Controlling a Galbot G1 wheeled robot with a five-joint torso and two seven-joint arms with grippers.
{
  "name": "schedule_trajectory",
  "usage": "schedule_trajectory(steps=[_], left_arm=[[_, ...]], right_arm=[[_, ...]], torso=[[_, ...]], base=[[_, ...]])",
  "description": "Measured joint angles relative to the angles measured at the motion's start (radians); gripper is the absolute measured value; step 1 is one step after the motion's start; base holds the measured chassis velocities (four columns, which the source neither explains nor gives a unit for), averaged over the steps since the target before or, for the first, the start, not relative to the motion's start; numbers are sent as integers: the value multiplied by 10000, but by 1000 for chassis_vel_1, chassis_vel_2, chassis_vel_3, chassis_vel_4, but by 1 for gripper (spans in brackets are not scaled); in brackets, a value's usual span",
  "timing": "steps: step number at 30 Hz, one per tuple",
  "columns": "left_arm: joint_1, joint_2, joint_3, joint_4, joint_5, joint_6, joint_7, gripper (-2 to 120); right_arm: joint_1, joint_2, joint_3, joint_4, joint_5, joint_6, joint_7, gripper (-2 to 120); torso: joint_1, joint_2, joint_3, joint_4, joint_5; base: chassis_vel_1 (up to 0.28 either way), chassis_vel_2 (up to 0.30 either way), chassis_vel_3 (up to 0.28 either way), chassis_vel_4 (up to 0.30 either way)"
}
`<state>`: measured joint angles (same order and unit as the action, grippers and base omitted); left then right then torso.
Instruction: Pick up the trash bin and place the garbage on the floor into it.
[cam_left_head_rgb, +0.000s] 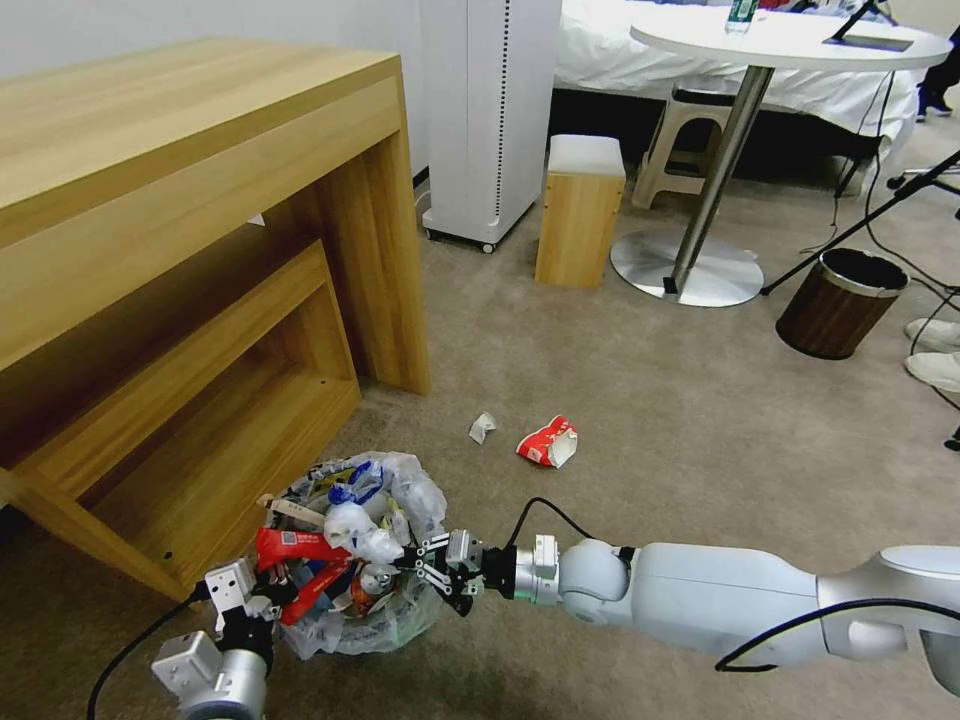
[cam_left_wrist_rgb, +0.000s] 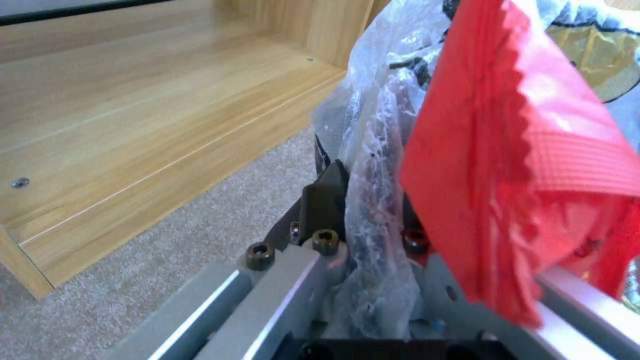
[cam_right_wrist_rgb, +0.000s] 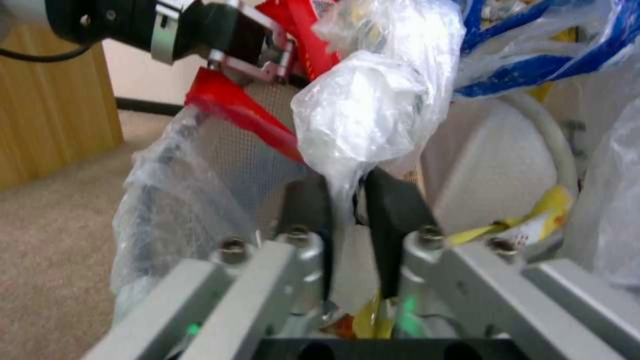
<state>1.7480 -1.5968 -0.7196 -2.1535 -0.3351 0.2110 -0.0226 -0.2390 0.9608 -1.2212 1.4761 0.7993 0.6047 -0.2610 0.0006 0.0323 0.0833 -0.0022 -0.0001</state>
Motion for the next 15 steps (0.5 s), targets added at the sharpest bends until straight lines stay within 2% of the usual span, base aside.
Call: schedule_trajectory(steps=[1,4,5,8,12,15], left_arm=[[0,0,0,0,0,0,0,1],[-20,-4,8,4,-2,6,-3,1],[-20,-4,8,4,-2,6,-3,1],[-24,-15,19,71,11,7,-2,1],[-24,-15,21,81,20,7,-2,1],[-18,-14,48,78,29,7,-3,1]], right_arm=[[0,0,0,0,0,0,0,19],[-55,-95,52,71,-102,-1,5,32],[-55,-95,52,71,-102,-1,5,32],[-89,-223,132,219,-180,-1,4,47],[-162,-303,246,352,-211,-1,6,55],[-305,-387,412,561,-291,-32,93,72]], torso=[[0,0,0,0,0],[0,-1,0,-1,1],[0,-1,0,-1,1],[0,0,0,-1,0],[0,-1,0,-1,0],[0,0,0,-1,1]], base=[[0,0,0,0],[0,0,0,0],[0,0,0,0],[0,0,0,0],[0,0,0,0],[0,0,0,0]])
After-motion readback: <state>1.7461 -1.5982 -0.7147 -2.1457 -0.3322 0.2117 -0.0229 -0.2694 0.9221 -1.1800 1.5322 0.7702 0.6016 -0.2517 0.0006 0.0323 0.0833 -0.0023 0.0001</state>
